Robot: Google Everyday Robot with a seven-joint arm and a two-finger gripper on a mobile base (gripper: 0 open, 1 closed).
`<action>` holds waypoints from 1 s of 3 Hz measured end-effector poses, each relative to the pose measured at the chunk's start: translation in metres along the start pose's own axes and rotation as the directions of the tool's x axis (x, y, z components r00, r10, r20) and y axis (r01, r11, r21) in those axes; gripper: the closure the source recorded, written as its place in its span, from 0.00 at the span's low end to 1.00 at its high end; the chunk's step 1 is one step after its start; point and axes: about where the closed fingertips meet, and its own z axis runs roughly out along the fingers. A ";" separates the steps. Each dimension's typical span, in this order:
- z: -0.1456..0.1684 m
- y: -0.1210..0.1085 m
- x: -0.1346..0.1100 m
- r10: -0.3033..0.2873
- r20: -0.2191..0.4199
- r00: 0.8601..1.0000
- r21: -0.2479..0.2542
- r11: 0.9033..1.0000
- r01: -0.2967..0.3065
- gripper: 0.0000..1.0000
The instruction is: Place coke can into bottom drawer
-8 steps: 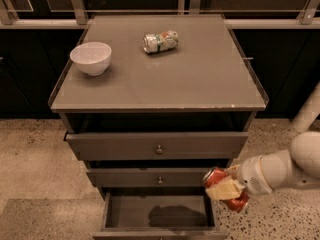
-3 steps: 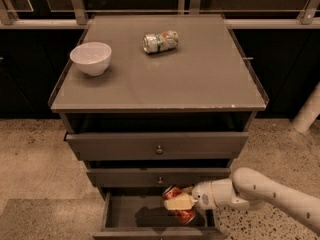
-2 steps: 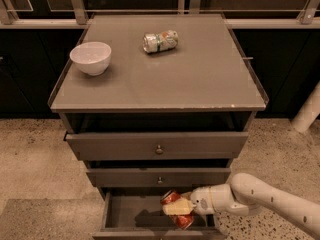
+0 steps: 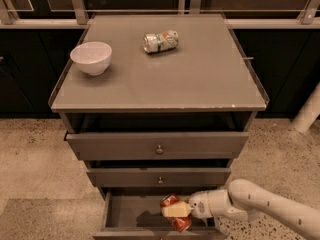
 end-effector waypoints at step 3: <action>0.049 -0.102 0.043 0.184 0.100 0.978 0.140 0.970 -0.197 1.00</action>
Offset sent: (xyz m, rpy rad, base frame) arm 0.0435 -0.0188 -0.1812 -0.1005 0.1565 -0.3618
